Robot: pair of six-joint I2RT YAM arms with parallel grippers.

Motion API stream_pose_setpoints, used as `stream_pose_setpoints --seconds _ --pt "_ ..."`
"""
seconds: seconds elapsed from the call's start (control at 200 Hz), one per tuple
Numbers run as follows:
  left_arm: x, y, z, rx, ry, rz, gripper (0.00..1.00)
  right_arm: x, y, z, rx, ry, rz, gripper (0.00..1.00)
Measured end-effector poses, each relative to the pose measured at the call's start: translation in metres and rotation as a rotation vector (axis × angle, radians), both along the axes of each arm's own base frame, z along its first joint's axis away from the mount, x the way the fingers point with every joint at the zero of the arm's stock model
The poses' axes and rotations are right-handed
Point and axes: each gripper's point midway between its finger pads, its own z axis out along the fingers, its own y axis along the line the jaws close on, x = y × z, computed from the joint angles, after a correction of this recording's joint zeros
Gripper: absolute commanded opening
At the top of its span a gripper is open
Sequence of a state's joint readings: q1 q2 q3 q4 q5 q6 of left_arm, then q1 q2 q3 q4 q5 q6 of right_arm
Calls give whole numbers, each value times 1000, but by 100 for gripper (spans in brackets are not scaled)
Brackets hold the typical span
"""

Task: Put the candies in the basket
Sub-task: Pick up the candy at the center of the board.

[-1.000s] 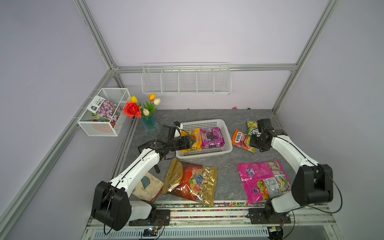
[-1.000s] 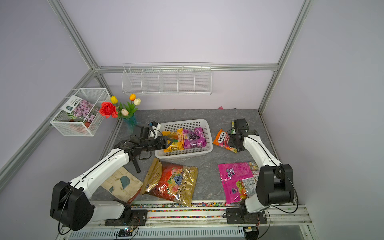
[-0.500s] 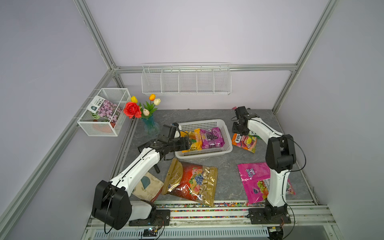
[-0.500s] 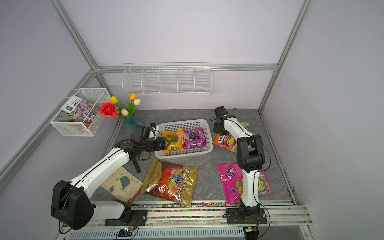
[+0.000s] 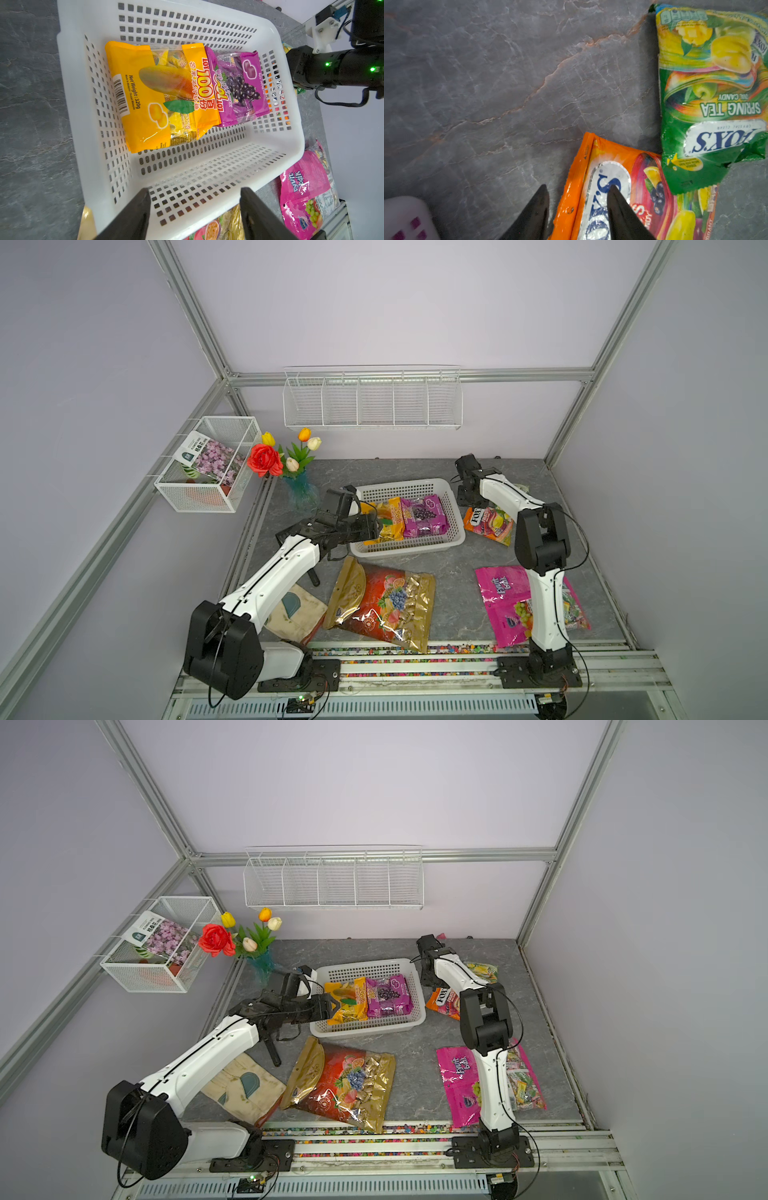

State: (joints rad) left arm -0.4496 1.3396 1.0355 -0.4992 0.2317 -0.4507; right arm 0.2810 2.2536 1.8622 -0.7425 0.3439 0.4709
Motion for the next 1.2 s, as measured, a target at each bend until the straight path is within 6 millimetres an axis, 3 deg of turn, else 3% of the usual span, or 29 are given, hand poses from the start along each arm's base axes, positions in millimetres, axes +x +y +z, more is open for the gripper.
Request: stream_pose_setpoints --seconds 0.27,0.645,0.82,0.99,1.2 --pt "0 0 -1 0 2 1 71 5 -7 -26 -89 40 31 33" --pt "0 0 -3 3 13 3 70 10 -5 -23 -154 38 79 0" --pt "-1 0 -5 6 18 3 70 9 -6 -20 -157 35 85 0" --pt "-1 0 -5 5 18 3 70 2 -7 7 -137 1 73 0" --pt "-3 1 -6 12 29 4 70 -25 -15 73 -81 -100 14 0"
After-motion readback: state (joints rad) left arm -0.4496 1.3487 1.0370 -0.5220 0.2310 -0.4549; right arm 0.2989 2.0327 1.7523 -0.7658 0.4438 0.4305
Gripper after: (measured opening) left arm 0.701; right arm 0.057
